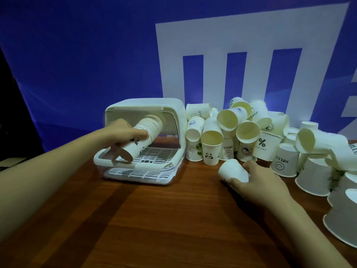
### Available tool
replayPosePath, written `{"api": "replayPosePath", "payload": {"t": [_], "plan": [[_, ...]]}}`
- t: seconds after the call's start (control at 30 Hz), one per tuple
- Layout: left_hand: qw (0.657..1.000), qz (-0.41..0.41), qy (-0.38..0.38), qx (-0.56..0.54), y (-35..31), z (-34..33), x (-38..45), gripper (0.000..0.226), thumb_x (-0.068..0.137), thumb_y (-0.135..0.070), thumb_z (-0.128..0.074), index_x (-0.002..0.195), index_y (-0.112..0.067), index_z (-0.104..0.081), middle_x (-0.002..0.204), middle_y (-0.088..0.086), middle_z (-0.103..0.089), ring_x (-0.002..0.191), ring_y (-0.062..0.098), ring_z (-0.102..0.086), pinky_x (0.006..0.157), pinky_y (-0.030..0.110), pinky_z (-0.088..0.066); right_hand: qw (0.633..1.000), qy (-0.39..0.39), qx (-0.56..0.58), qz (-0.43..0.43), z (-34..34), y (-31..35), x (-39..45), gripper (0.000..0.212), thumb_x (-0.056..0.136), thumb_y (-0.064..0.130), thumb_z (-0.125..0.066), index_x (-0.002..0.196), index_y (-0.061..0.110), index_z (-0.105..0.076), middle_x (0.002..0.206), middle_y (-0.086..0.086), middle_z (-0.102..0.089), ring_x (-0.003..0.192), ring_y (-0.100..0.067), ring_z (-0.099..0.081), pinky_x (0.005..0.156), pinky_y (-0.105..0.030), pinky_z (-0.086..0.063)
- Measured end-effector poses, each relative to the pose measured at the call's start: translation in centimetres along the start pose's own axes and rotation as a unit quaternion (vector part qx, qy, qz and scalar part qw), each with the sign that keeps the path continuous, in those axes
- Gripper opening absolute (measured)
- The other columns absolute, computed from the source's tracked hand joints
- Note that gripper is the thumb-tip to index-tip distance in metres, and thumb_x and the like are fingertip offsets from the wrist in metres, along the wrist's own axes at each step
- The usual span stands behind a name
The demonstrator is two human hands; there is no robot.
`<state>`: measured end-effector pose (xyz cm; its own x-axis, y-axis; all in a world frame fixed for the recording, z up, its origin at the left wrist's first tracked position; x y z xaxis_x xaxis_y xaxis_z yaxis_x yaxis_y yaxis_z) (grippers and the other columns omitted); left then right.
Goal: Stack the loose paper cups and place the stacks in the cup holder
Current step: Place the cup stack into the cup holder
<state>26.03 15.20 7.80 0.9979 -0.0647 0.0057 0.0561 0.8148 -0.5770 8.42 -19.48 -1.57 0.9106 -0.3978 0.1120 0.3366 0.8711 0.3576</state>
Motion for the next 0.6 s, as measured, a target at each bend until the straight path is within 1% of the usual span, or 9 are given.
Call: {"api": "replayPosePath", "payload": {"t": [0.07, 0.13, 0.17, 0.23, 0.3, 0.37, 0.4, 0.47, 0.6], "plan": [[1.000, 0.014, 0.003, -0.003, 0.1, -0.2, 1.1, 0.057, 0.062, -0.058, -0.080, 0.080, -0.004, -0.074, 0.067, 0.008, -0.074, 0.060, 0.026, -0.067, 0.057, 0.028, -0.047, 1.000, 0.001, -0.001, -0.001, 0.0, 0.0, 0.1, 0.062, 0.086, 0.066, -0.062, 0.131, 0.025, -0.050, 0.120, -0.001, -0.067, 0.110, -0.026, -0.064, 0.081, -0.038, -0.052], [0.999, 0.032, 0.004, -0.012, 0.4, -0.5, 2.1, 0.058, 0.065, -0.056, -0.082, 0.087, -0.003, -0.074, 0.075, 0.011, -0.076, 0.065, 0.029, -0.070, 0.060, 0.030, -0.051, 1.000, 0.004, -0.003, 0.000, 0.0, 0.0, 0.1, 0.062, 0.086, 0.067, -0.062, 0.131, 0.026, -0.049, 0.119, -0.001, -0.067, 0.110, -0.026, -0.064, 0.082, -0.038, -0.053], [0.999, 0.039, 0.007, -0.017, 0.7, -0.7, 2.5, 0.056, 0.068, -0.052, -0.084, 0.091, -0.002, -0.073, 0.079, 0.012, -0.076, 0.067, 0.030, -0.071, 0.061, 0.030, -0.052, 1.000, 0.004, -0.005, 0.000, 0.0, 0.0, 0.2, 0.062, 0.086, 0.067, -0.061, 0.131, 0.026, -0.049, 0.119, 0.000, -0.066, 0.110, -0.026, -0.064, 0.082, -0.038, -0.053], [0.999, 0.038, 0.017, -0.030, 1.1, -1.4, 3.1, 0.045, 0.076, -0.039, -0.087, 0.096, -0.001, -0.072, 0.085, 0.014, -0.076, 0.071, 0.030, -0.074, 0.062, 0.034, -0.058, 1.000, 0.003, -0.010, 0.002, -0.1, 0.0, 0.1, 0.062, 0.086, 0.068, -0.061, 0.131, 0.026, -0.049, 0.119, 0.000, -0.066, 0.110, -0.025, -0.064, 0.082, -0.038, -0.053], [0.997, 0.023, 0.029, -0.064, 1.7, -2.5, 3.5, 0.033, 0.078, -0.023, -0.087, 0.101, -0.005, -0.073, 0.092, 0.015, -0.079, 0.081, 0.032, -0.078, 0.071, 0.041, -0.065, 1.000, 0.003, -0.013, 0.003, -0.2, 0.0, 0.1, 0.063, 0.087, 0.068, -0.060, 0.134, 0.027, -0.048, 0.121, 0.000, -0.066, 0.112, -0.025, -0.064, 0.082, -0.038, -0.052], [0.993, 0.005, 0.031, -0.111, 2.3, -3.5, 3.6, 0.029, 0.077, -0.011, -0.087, 0.103, -0.010, -0.073, 0.100, 0.014, -0.079, 0.091, 0.033, -0.077, 0.082, 0.048, -0.065, 1.000, 0.002, -0.014, 0.004, -0.2, 0.0, 0.1, 0.064, 0.087, 0.069, -0.059, 0.135, 0.027, -0.047, 0.123, 0.000, -0.066, 0.112, -0.026, -0.064, 0.082, -0.038, -0.051], [0.991, 0.003, 0.024, -0.133, 2.7, -3.8, 3.8, 0.032, 0.075, -0.009, -0.088, 0.103, -0.011, -0.073, 0.102, 0.013, -0.079, 0.094, 0.034, -0.077, 0.086, 0.052, -0.064, 1.000, 0.003, -0.013, 0.004, -0.2, 0.1, 0.1, 0.064, 0.087, 0.069, -0.059, 0.134, 0.028, -0.047, 0.122, 0.000, -0.066, 0.112, -0.026, -0.064, 0.081, -0.037, -0.051], [0.985, 0.013, 0.006, -0.172, 3.3, -4.1, 4.3, 0.037, 0.073, -0.012, -0.091, 0.104, -0.009, -0.073, 0.101, 0.013, -0.079, 0.093, 0.034, -0.078, 0.088, 0.056, -0.063, 1.000, 0.006, -0.012, 0.004, -0.2, 0.1, 0.2, 0.064, 0.087, 0.069, -0.059, 0.134, 0.028, -0.047, 0.120, 0.000, -0.066, 0.109, -0.025, -0.064, 0.079, -0.038, -0.051], [0.984, 0.022, -0.012, -0.177, 3.1, -3.9, 4.6, 0.037, 0.073, -0.017, -0.091, 0.103, -0.007, -0.070, 0.098, 0.014, -0.078, 0.088, 0.033, -0.077, 0.084, 0.053, -0.065, 1.000, 0.006, -0.011, 0.006, -0.2, 0.2, 0.1, 0.064, 0.087, 0.069, -0.060, 0.135, 0.028, -0.047, 0.113, 0.001, -0.065, 0.103, -0.023, -0.063, 0.075, -0.037, -0.050]]}}
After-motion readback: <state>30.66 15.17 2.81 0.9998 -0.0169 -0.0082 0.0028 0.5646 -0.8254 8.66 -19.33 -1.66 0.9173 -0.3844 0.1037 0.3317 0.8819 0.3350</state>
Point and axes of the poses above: each hand's wrist, its own x-axis towards the middle knuckle, its own z-axis out of the back of the hand, y = z × x, the point moved 4 cm from there along x, towards the middle knuckle
